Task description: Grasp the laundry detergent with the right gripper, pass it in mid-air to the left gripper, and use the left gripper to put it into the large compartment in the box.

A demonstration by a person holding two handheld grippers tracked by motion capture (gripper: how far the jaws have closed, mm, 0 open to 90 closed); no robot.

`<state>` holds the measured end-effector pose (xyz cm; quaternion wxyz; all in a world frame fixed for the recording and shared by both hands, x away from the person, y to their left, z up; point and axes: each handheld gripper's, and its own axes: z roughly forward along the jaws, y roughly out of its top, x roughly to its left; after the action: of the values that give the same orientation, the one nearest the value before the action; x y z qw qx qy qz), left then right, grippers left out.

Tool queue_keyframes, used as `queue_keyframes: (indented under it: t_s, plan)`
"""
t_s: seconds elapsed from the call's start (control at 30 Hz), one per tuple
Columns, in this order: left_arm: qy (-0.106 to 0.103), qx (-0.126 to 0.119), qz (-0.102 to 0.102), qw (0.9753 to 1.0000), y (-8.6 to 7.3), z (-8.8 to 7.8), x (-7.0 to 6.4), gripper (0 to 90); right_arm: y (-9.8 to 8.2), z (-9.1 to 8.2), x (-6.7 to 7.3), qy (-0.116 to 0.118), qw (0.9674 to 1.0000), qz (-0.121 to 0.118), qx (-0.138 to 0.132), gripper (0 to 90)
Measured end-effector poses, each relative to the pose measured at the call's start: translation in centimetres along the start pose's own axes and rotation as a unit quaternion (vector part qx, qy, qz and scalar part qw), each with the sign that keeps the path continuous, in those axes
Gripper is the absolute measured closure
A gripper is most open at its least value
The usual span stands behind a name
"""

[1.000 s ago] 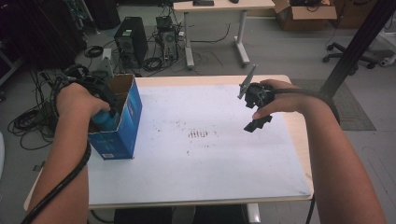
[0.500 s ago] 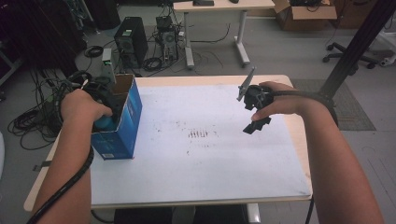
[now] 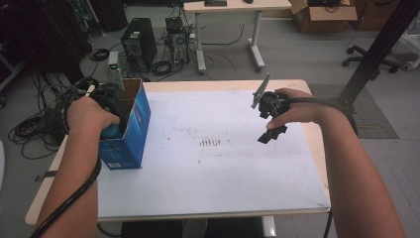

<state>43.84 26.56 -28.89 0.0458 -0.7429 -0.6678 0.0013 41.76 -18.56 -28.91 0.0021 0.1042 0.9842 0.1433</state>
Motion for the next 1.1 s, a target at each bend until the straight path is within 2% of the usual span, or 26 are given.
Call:
queue_keyframes:
  t_s: [0.37,0.47,0.6,0.9,0.93,1.1]
  plan:
    - [0.009,0.003,-0.002,1.0,0.0,0.1,-0.5,37.1,-0.2,-0.1,0.1,0.003,1.0,0.001,-0.001,3.5]
    - [0.014,0.012,0.0,0.9998,0.1,0.5,-0.6,33.0,-0.3,-0.1,0.2,0.002,1.0,0.001,-0.002,3.4]
    - [0.011,0.011,-0.002,0.9999,0.1,0.6,-0.6,31.5,-0.5,0.0,0.2,0.006,1.0,0.002,0.0,3.5]
    - [0.013,0.001,-0.003,0.9999,0.0,-0.7,-0.6,26.6,-0.6,0.0,0.1,0.006,1.0,0.001,-0.004,3.5]
    - [0.016,-0.006,-0.005,0.9998,-0.1,-1.0,-0.6,26.0,-0.6,0.0,0.1,0.006,1.0,0.002,-0.004,3.5]
    - [0.012,-0.012,-0.006,0.9998,-0.3,-1.6,-0.6,22.7,-0.6,0.1,0.1,0.007,1.0,0.004,-0.003,3.5]
